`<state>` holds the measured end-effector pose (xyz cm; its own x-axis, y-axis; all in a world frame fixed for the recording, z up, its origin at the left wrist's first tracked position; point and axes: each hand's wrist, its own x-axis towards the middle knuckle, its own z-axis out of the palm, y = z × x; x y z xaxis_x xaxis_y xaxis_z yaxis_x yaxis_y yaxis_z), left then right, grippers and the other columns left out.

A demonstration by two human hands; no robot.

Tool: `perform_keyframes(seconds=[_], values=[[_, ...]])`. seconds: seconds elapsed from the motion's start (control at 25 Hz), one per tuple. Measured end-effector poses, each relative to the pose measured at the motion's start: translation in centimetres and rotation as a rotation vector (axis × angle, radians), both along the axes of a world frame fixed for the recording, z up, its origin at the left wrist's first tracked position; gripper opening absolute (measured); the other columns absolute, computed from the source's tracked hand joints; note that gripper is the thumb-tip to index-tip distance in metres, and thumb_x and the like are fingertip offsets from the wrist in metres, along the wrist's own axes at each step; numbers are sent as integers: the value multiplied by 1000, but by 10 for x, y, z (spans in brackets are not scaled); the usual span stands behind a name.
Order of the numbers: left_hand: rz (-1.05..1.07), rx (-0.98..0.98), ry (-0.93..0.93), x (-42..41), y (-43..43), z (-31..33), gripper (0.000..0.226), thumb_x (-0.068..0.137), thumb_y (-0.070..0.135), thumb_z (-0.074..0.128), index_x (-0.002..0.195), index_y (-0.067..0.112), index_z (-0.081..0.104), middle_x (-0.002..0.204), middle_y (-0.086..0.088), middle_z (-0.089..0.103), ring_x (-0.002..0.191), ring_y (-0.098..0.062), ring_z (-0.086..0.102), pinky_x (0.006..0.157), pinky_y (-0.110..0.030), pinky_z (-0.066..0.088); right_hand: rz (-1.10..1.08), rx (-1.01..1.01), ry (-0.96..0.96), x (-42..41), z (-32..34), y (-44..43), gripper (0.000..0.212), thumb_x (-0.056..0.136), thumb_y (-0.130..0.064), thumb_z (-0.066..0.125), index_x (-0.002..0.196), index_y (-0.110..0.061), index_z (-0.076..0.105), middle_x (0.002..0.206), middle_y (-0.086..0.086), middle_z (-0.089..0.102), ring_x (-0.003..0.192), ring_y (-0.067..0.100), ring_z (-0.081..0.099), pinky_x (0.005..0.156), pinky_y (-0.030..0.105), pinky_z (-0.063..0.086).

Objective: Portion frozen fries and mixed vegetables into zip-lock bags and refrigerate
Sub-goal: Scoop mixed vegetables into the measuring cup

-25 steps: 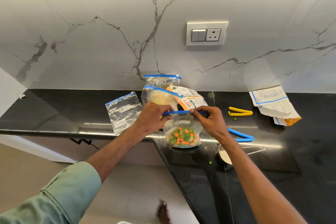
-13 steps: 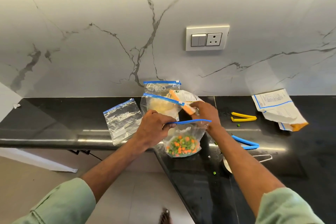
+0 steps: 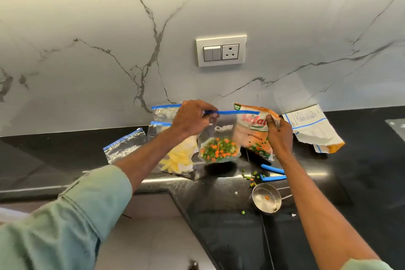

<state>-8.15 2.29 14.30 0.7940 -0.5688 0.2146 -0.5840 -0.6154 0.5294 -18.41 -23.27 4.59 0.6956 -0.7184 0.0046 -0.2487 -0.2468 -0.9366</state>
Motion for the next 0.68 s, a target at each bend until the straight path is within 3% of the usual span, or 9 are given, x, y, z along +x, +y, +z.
perform_keyframes(seconds=[0.12,0.24,0.4,0.48,0.6,0.68], values=[[-19,60,186,40,-21,2,11,91,26,75,99,28,83,87,18,78,92,-5,70,94,-40,56,-27,68,-8,-6,-11,-27,36,107,-43,54,105,-13,75,102,9,77,98,28,71,79,36,52],[27,168,224,71,-32,-10,11,91,27,75,99,27,83,92,11,78,95,-12,69,93,-42,56,-38,86,-1,-7,-14,-50,41,106,-49,53,112,-14,73,112,9,76,107,29,71,91,50,59],[267,177,7,90,-41,-40,18,92,25,70,108,25,79,101,-1,77,98,-25,69,86,-37,54,-171,-38,118,-4,-9,-67,57,100,-61,56,130,-13,61,127,10,69,118,33,65,99,49,53],[333,164,-136,93,-44,-47,27,90,20,72,116,24,74,109,-1,75,104,-26,67,93,-39,48,-262,-204,50,-11,-6,-60,66,94,-57,68,140,-12,51,135,10,61,123,29,59,103,44,48],[323,278,-339,97,-40,-53,43,85,21,75,127,23,65,119,-2,68,112,-25,60,97,-40,39,-183,-584,-48,-20,-14,-41,74,89,-51,79,143,-14,45,138,8,53,122,26,55,103,39,39],[315,308,-330,97,-37,-57,31,90,28,69,121,24,68,110,-1,71,105,-25,64,96,-41,37,-84,-594,-11,-22,-23,-33,72,89,-44,79,146,-19,43,136,6,58,119,23,57,103,39,40]])
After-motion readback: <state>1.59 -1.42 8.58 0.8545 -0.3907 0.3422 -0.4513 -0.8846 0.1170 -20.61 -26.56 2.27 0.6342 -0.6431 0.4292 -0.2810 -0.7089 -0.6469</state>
